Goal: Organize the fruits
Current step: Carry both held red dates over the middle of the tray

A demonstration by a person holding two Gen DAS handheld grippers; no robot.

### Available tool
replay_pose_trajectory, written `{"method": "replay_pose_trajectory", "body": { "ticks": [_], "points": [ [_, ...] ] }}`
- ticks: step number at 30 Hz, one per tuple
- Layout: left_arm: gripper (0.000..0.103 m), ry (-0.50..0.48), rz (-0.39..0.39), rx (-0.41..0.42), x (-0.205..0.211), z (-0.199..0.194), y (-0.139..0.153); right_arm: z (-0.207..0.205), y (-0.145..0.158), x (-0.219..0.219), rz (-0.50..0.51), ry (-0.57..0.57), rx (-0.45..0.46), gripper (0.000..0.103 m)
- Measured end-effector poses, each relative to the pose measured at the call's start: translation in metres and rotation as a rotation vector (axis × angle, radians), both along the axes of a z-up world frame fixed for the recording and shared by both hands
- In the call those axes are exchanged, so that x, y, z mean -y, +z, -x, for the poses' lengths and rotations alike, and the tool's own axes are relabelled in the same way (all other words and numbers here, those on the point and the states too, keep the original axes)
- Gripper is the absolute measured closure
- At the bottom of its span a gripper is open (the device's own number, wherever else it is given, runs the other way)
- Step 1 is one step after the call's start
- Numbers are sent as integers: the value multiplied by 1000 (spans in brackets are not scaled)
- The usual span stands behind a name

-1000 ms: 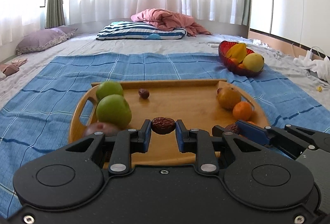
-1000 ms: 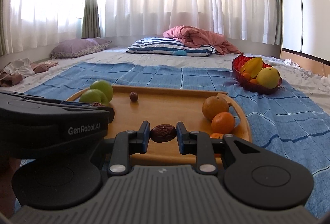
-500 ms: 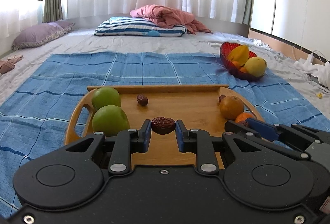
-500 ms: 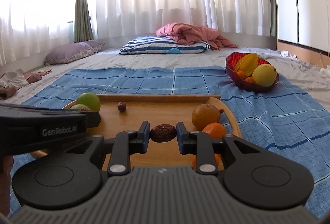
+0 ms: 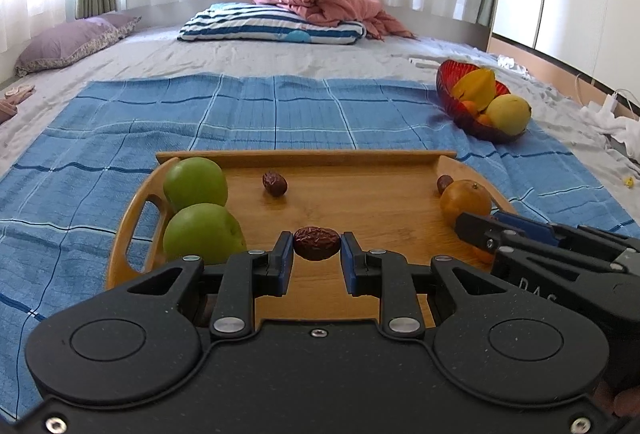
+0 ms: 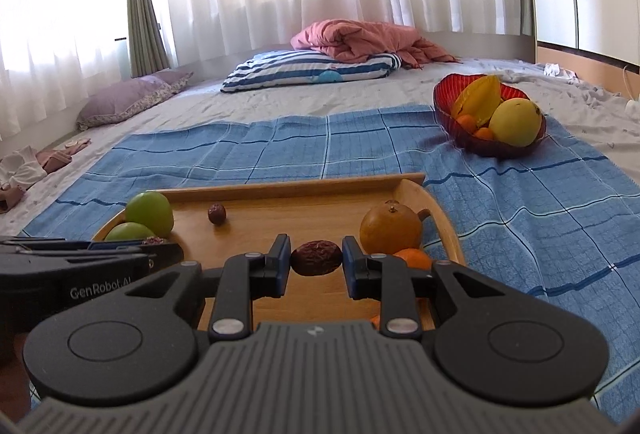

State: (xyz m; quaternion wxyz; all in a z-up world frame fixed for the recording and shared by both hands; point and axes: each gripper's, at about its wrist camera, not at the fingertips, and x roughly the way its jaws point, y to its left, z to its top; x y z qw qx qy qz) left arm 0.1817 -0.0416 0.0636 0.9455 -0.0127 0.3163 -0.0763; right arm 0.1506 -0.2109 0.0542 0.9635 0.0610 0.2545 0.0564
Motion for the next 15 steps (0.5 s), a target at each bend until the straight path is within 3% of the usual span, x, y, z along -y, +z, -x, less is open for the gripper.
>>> {"method": "replay_pose_trajectory", "body": {
  "ticks": [15],
  "points": [
    [79,7,-1,-47,-2,-19,-8,-19,-4,3,-32,-8,-57,70]
  ]
}}
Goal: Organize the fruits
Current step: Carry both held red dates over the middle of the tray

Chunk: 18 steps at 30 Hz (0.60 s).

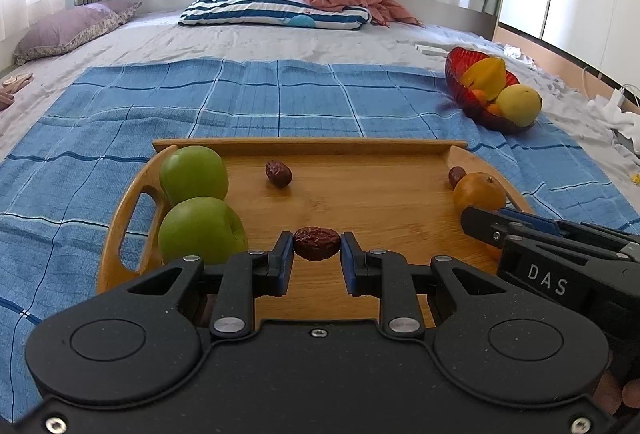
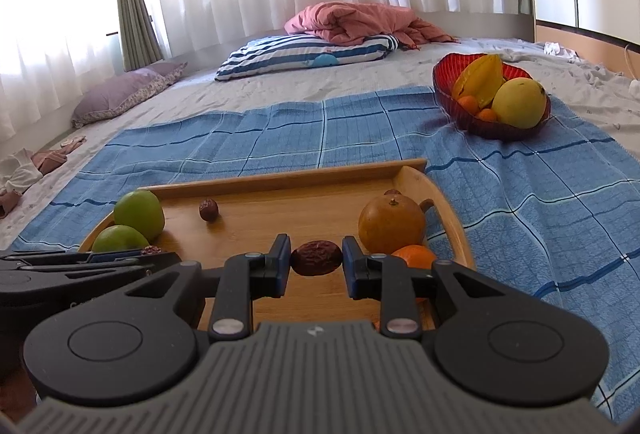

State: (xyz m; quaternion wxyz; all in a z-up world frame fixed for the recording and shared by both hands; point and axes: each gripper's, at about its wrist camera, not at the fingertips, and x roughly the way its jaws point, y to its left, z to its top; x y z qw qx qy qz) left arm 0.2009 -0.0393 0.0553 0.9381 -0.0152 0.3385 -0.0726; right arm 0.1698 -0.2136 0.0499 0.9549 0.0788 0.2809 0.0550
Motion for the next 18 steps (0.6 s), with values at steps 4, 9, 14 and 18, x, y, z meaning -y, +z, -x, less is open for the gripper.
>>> {"method": "replay_pose_trajectory", "body": {
  "ticks": [4,9,14,18],
  "points": [
    [79,-3,12,-27,-2,-9,-1,-7,2,1,-5,3,-17,70],
    [79,-15,16,-65,-3,-20,-2,-23,5,0,-13,33,-65,70],
    [79,-47,13,-144,-3,-38,1,-52,9,5,-94,51,-203,70],
    [79,-57,22,-189,-3,-52,3,-70,10,7,-98,44,-270,70]
  ]
}}
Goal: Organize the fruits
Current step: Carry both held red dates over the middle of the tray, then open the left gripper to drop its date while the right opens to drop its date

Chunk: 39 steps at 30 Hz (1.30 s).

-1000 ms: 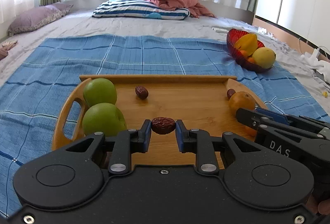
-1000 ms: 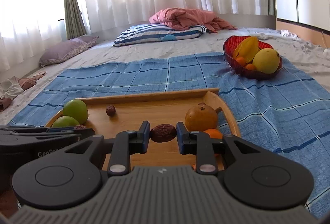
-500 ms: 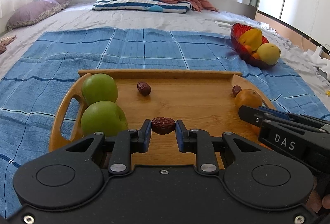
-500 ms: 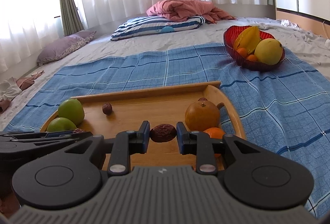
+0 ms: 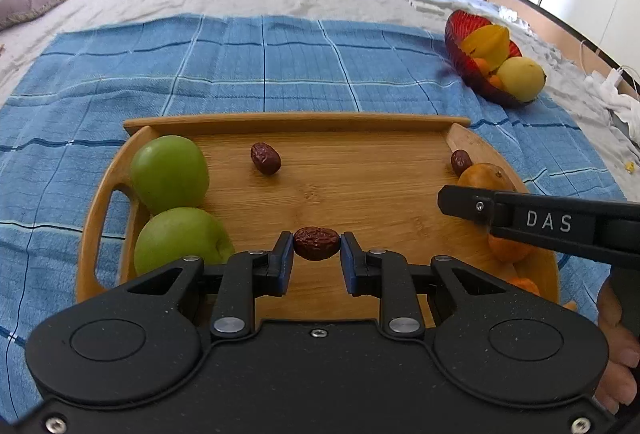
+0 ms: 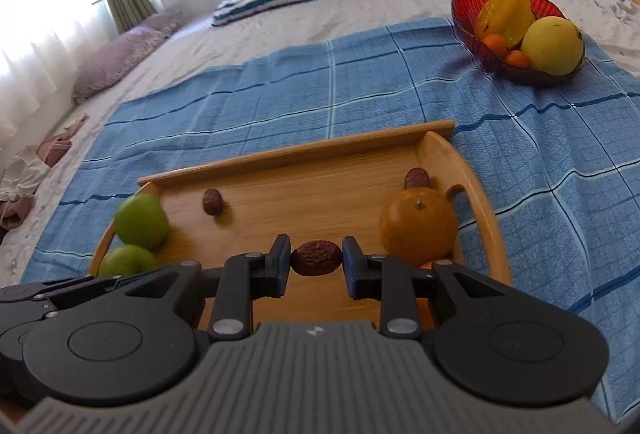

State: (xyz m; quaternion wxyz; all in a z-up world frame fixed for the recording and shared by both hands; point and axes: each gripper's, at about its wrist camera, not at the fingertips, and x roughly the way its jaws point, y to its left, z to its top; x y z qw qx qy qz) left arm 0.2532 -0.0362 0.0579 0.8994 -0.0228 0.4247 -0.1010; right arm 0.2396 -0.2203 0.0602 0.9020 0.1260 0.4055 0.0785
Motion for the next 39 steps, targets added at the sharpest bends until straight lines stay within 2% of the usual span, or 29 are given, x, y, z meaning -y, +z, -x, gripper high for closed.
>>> {"method": "replay_pose_trajectory", "body": {
  "ticks": [9,29,39],
  "points": [
    [79,8,25,-77,-2,-24,-11,-20,-7,0,8,6,-81,70],
    [79,3,1,-61,13,-35,-24,-31,-29,-6,27,-16,-125,70],
    [79,-1,-2,-45,16,-36,-27,-33,-31,-13,58,-14,-112,70]
  ]
}}
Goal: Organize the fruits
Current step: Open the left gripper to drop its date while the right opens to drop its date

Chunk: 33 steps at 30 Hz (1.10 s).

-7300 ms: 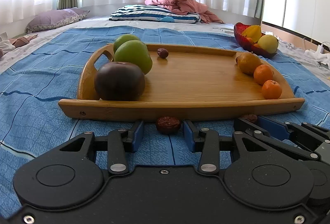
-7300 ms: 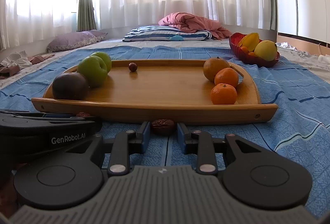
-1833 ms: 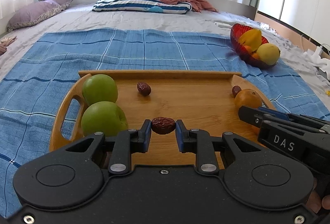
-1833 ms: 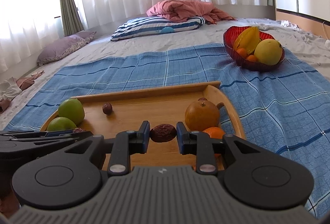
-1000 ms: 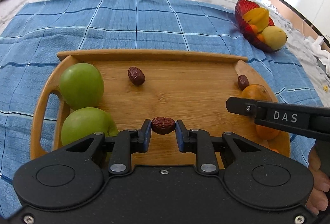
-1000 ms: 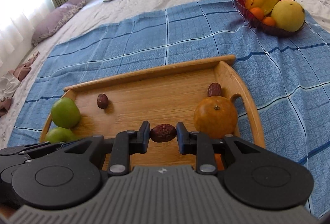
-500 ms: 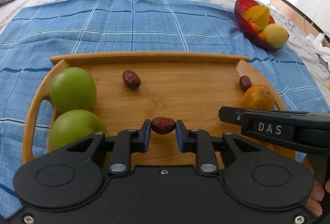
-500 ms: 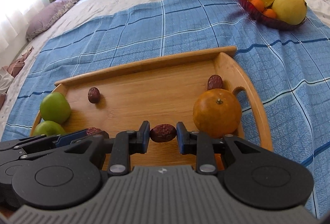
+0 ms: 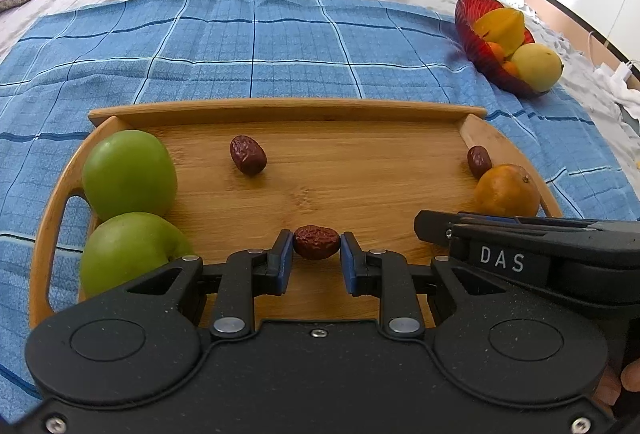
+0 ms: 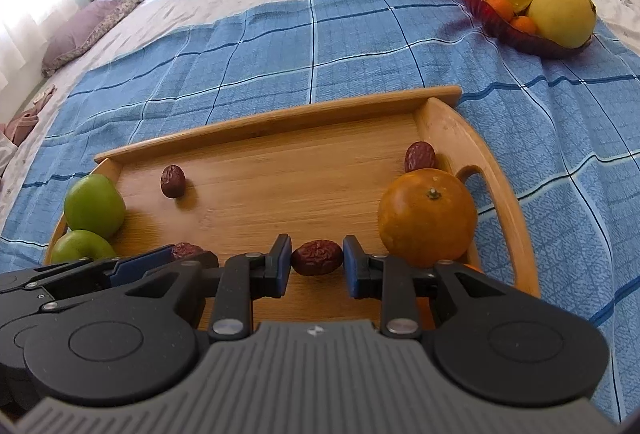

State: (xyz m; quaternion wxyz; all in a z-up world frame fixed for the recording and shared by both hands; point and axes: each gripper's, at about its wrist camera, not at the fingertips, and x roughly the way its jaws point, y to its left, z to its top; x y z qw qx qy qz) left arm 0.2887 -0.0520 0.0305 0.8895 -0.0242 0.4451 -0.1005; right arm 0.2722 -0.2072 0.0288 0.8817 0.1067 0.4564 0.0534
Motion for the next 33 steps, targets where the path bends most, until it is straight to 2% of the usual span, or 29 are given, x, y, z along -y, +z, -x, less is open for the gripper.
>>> {"method": "replay_pose_trajectory", "body": {
  "ticks": [19,23,26,31,33],
  "points": [
    [79,3,17,24,-3,1,-2,4,-2,-3,27,16,35,67],
    [78,4,23,26,-3,1,-2,4,-2,-3,21,13,37,63],
    [76,8,24,25,-3,1,-2,5,-2,-1,11,7,40,62],
    [66,19,18,26,-3,2,-1,6,-1,2,-2,-4,42,64],
    [63,22,15,27,-4,2,0,7,0,3,-3,-6,47,60]
  ]
}}
